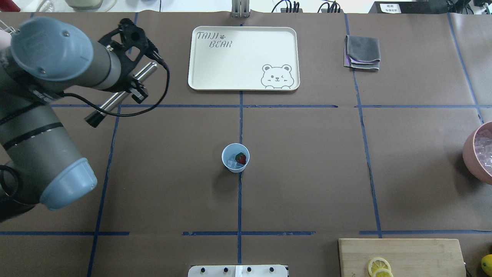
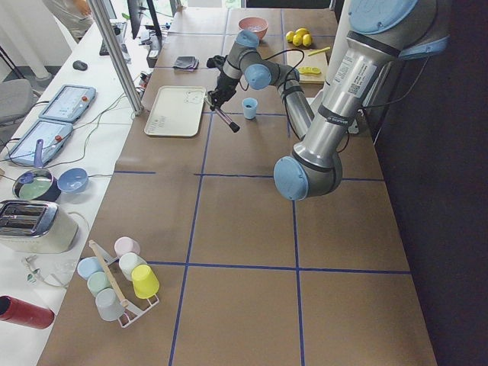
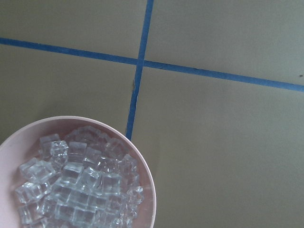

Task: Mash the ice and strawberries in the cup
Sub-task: 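Lift the muddler out and carry it back with the left gripper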

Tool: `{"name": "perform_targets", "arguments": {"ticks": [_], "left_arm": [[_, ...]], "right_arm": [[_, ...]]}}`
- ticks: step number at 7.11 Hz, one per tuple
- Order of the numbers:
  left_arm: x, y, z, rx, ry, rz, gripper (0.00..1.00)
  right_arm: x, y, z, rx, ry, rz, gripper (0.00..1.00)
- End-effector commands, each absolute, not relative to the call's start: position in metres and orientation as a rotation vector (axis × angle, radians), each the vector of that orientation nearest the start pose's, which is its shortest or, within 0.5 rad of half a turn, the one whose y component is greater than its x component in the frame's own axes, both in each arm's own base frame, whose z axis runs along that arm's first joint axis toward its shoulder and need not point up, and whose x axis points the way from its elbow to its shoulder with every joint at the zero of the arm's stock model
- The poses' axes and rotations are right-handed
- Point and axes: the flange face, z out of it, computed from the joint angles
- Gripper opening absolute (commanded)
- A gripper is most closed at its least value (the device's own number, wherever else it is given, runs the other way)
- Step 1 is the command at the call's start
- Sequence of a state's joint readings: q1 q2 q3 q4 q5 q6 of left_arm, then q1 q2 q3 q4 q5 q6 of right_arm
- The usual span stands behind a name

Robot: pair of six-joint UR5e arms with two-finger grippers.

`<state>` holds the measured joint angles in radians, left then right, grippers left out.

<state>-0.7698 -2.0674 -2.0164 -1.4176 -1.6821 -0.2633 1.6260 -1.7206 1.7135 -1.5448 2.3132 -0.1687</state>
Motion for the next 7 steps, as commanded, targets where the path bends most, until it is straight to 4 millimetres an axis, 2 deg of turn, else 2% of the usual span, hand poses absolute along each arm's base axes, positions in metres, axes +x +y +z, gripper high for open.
{"name": "perform_targets", "arguments": {"ticks": [1, 2, 3, 4, 5, 7], "left_arm": [[0.268, -0.512, 0.281, 0.511, 0.425, 0.464, 0.00], [0.247, -0.521, 0.306, 0.469, 0.404, 0.423, 0.00], [0.216, -0.535, 0.342, 0.367, 0.442, 0.355, 0.00], [0.177, -0.550, 0.394, 0.260, 0.475, 0.290, 0.01], [0.163, -0.546, 0.439, 0.189, 0.456, 0.259, 0.03], [0.138, -0.525, 0.512, 0.074, 0.533, 0.171, 0.03]], "right_arm": [[0.090, -0.425, 0.657, 0.100, -0.736, -0.115, 1.00], [0.090, -0.425, 0.658, 0.099, -0.736, -0.115, 1.00], [0.090, -0.425, 0.658, 0.099, -0.736, -0.115, 1.00], [0.090, -0.425, 0.658, 0.100, -0.736, -0.115, 1.00], [0.090, -0.424, 0.659, 0.098, -0.737, -0.114, 1.00], [0.090, -0.425, 0.659, 0.099, -0.736, -0.115, 1.00]]}}
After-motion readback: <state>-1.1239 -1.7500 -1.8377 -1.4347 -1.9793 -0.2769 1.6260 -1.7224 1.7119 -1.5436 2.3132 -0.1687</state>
